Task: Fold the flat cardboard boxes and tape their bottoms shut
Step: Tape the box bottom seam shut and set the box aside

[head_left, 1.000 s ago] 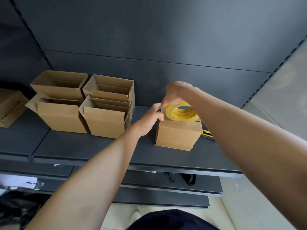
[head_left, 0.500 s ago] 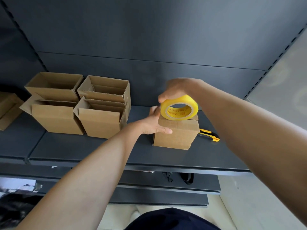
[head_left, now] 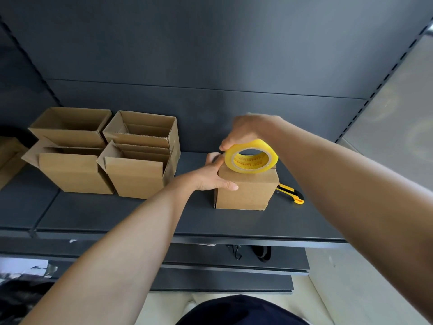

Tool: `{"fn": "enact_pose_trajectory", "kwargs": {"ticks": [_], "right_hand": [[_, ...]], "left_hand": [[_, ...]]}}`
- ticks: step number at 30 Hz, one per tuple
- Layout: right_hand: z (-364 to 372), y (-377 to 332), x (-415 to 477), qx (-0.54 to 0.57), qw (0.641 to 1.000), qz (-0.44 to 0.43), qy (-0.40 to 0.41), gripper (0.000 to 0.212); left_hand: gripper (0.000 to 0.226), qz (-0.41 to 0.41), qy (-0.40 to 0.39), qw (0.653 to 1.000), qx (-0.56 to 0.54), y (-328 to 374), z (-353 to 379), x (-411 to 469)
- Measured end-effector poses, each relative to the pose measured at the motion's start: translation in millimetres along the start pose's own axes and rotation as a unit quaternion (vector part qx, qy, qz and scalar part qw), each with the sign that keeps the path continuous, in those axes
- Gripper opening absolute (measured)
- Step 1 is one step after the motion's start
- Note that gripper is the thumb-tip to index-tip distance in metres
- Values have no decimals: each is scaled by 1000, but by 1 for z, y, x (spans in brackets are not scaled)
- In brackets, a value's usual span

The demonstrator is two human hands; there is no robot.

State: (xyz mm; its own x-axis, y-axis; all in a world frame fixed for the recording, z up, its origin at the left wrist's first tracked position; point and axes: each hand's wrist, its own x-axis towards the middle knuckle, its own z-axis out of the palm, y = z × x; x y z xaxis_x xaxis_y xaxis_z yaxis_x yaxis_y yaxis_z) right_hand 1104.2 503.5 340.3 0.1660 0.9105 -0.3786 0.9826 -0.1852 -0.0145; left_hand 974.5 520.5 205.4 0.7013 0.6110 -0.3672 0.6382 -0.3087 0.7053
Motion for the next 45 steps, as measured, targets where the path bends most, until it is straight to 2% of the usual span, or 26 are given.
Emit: {"fn": "enact_pose_trajectory", "kwargs": {"ticks": [4, 8, 14, 18, 23, 29, 34, 45], "right_hand": [[1, 6, 4, 17, 1000, -1, -5, 42], [1, 11, 4, 23, 1000, -6, -5, 43], [-3, 23, -2, 43, 999, 7, -15, 56], [-3, 38, -5, 69, 998, 11, -6, 44], [-3, 54, -12, 7, 998, 61, -7, 53], [3, 63, -13, 3, 997, 79, -12, 70], [3, 80, -23, -66, 991, 117, -22, 72], [32, 106, -9, -6, 988, 139, -64, 74]], "left_hand": [[100, -2, -1, 1000, 4, 5, -2, 0], [109, 12, 2, 1000, 21, 10, 1, 4], [97, 10, -13, 997, 77, 9, 2, 8], [91, 26, -14, 995, 98, 9, 0, 9], [103, 13, -19, 995, 95, 7, -5, 8], [103, 15, -24, 996, 89, 10, -5, 6], [101, -3, -22, 996, 88, 3, -13, -2], [102, -16, -14, 994, 108, 2, -14, -7]]}}
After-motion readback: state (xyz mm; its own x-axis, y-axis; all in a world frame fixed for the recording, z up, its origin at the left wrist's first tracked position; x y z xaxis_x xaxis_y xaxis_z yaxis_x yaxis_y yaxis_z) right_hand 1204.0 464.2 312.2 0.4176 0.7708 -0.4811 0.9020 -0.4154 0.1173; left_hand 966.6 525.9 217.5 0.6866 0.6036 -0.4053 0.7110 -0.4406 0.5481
